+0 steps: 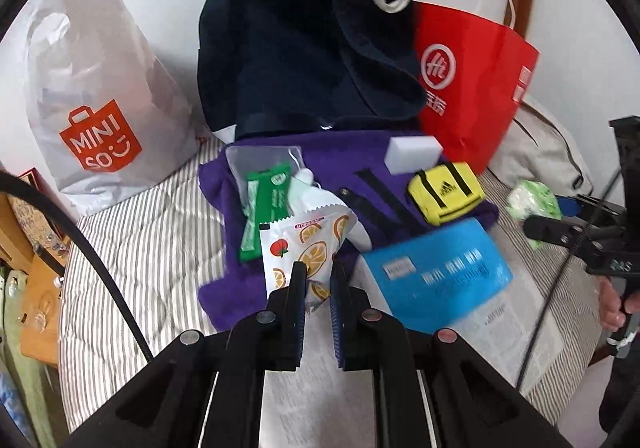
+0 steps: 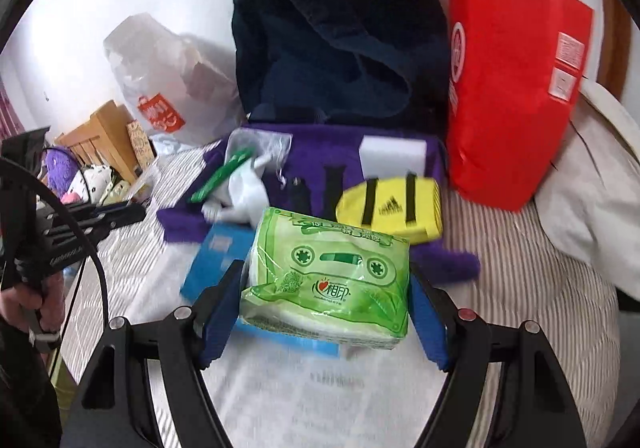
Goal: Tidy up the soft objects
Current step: 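Carry the wet-wipe pack to the towel with right tool while left tool carries the packet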
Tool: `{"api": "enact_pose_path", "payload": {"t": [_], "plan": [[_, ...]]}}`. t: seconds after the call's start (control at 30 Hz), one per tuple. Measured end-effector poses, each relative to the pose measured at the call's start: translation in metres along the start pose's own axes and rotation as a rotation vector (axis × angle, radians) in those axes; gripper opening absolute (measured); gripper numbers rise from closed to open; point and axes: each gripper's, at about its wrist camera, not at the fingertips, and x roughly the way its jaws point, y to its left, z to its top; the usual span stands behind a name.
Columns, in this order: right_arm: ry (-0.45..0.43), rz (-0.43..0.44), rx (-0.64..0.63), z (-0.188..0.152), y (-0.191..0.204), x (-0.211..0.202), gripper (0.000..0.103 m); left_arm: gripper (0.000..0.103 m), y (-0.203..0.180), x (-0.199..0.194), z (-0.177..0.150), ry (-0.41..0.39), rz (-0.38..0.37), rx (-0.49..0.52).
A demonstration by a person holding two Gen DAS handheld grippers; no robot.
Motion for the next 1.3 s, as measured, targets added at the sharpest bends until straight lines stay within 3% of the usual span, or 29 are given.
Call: {"api": "enact_pose_path", "payload": {"t": [0.4, 0.77, 1.2, 1.3], "plan": [[0.08, -0.029, -0.025, 0.078, 0.012, 0.113, 0.076, 0.011, 0.037, 0.03, 0.024, 0.005, 0.008, -0.037], [0.209, -0.036, -0.069, 0.115, 0.034, 0.21, 0.076, 0.011, 0.061, 0.041, 0.029, -0.002, -0.002, -0.061], [0.338, -0.032, -0.066, 0.127, 0.033, 0.245, 0.078, 0.011, 0.07, 0.044, 0.027, -0.001, -0.007, -0.074], [0.361, -0.036, -0.073, 0.127, 0.033, 0.245, 0.084, 0.012, 0.068, 0.042, 0.026, -0.002, -0.006, -0.072]]}}
